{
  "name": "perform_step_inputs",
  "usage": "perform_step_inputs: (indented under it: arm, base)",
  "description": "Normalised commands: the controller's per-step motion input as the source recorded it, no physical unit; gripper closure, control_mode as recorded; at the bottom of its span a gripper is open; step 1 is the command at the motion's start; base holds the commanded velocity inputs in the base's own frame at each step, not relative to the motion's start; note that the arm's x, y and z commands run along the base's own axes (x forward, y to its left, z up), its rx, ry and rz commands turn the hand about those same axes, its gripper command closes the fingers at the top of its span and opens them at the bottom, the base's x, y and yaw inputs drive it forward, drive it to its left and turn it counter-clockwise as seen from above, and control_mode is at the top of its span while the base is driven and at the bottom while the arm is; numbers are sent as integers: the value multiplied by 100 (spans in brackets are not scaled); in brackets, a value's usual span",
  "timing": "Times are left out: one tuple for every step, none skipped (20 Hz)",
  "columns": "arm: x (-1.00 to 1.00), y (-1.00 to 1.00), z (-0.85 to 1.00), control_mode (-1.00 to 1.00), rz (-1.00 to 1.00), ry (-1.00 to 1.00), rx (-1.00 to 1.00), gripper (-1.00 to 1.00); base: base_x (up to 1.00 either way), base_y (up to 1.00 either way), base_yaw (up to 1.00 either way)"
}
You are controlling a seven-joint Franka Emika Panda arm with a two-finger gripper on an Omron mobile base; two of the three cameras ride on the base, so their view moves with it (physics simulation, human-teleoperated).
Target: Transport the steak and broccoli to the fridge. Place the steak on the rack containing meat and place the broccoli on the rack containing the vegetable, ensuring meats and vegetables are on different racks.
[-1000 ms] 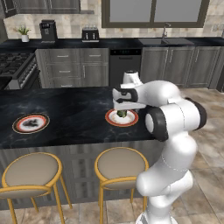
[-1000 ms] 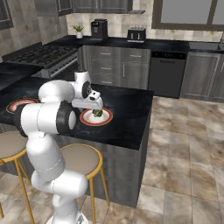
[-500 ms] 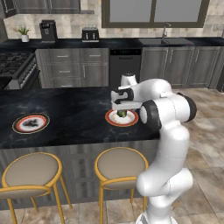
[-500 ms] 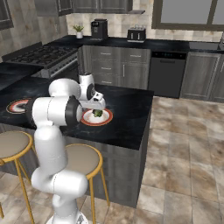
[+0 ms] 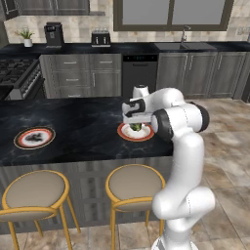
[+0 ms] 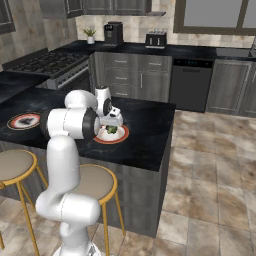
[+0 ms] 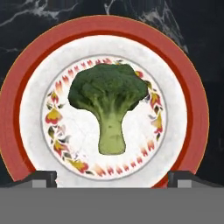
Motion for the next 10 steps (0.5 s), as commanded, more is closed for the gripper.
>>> perform_step_inputs:
  arm:
    - [31,0,-35,-100,0,0,2,-100]
    - [33,0,-33,-100,0,0,2,-100]
    - [36,0,-33,-100,0,0,2,-100]
    - [39,-1,-32,-100,0,0,2,-100]
    - [39,-2,-21,-100,0,0,2,-100]
    - [44,-8,-24,-100,0,0,4,-100]
    - [40,-1,-17,-100,0,0,1,-100]
    - [38,0,-18,-100,0,0,1,-100]
    - [38,0,-21,-100,0,0,2,-100]
    - [34,0,-22,-100,0,0,3,-100]
  base:
    - [0,0,0]
    - [0,0,0]
    - [0,0,0]
    - [0,0,0]
    - [0,0,0]
    - [0,0,0]
    - [0,0,0]
    - [0,0,0]
    - [0,0,0]
    - [0,0,0]
